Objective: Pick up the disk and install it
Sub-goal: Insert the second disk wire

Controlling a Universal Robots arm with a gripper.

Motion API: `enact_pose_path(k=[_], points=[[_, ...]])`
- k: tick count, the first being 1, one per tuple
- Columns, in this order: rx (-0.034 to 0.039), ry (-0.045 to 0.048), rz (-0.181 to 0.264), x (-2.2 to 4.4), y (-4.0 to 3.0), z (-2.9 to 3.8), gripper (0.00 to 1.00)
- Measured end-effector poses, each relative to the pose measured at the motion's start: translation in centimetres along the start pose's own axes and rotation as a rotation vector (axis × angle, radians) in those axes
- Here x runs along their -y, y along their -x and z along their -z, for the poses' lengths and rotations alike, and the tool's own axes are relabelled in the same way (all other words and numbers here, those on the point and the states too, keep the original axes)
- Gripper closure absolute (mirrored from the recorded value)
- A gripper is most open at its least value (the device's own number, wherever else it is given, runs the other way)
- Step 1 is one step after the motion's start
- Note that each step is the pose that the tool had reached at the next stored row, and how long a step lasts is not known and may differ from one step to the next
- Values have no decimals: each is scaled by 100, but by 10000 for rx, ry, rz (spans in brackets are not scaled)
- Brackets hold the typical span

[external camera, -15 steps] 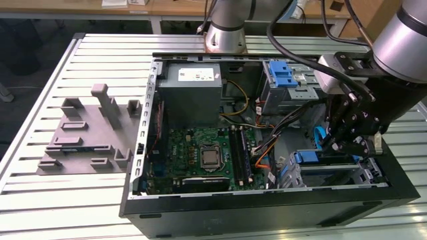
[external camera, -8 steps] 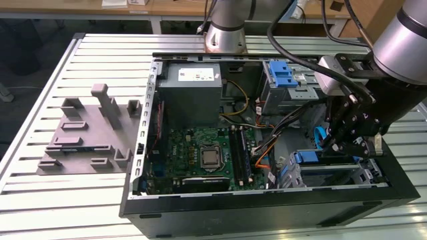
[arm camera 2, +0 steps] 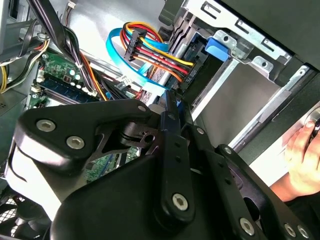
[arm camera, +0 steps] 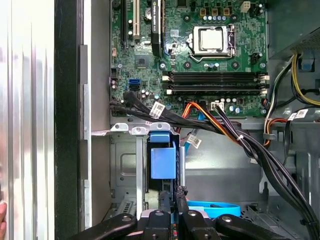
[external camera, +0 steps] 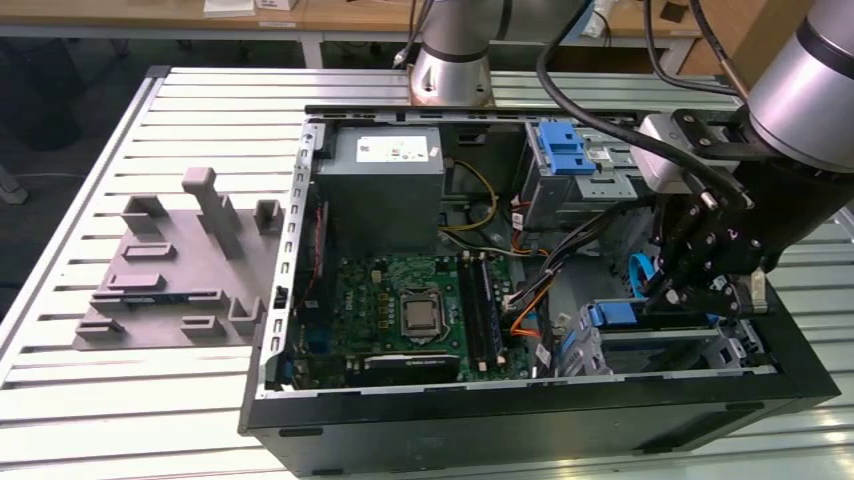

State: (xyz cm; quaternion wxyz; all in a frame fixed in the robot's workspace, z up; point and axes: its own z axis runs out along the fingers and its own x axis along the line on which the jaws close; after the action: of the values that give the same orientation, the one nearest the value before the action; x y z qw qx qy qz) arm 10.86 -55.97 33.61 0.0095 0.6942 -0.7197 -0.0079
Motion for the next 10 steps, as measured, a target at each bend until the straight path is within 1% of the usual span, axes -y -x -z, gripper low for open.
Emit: enact_pose_path(k=[7, 10], points=[[10, 0, 0, 3, -1, -15, 84], [52, 1, 2, 6, 0, -22, 84]])
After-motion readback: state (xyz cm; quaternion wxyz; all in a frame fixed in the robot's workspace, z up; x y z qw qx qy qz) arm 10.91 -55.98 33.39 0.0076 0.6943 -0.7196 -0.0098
